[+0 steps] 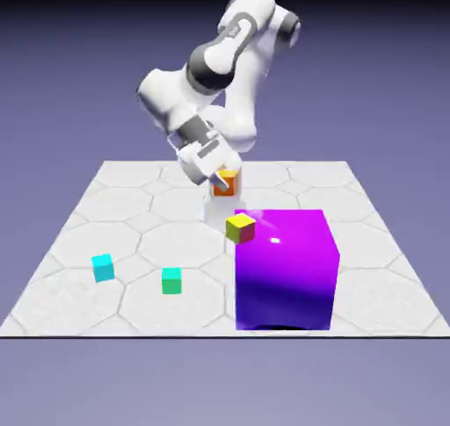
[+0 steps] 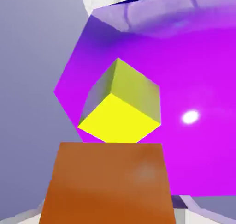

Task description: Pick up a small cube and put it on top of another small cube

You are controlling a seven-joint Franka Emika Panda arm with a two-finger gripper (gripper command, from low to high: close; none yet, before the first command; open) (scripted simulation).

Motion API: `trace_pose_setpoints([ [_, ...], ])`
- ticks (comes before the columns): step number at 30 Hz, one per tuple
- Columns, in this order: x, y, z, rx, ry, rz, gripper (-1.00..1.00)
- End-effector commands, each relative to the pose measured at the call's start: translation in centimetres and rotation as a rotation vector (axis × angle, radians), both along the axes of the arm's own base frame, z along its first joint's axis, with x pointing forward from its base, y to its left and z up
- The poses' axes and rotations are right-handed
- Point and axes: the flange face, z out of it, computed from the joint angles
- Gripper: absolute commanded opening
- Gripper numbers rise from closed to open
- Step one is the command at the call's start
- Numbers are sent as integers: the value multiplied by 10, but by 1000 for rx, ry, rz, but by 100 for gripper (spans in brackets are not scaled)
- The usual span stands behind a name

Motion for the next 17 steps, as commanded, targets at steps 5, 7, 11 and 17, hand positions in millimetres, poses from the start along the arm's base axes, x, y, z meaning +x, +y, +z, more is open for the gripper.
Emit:
trace_pose_setpoints([
  [5, 8, 2, 0, -19, 66, -17, -100],
  [7, 15, 16, -29, -17, 65, -16, -100],
  [11, 18, 32, -59, -19, 66, -16, 100],
  [17, 8, 2, 0, -19, 66, -17, 100],
])
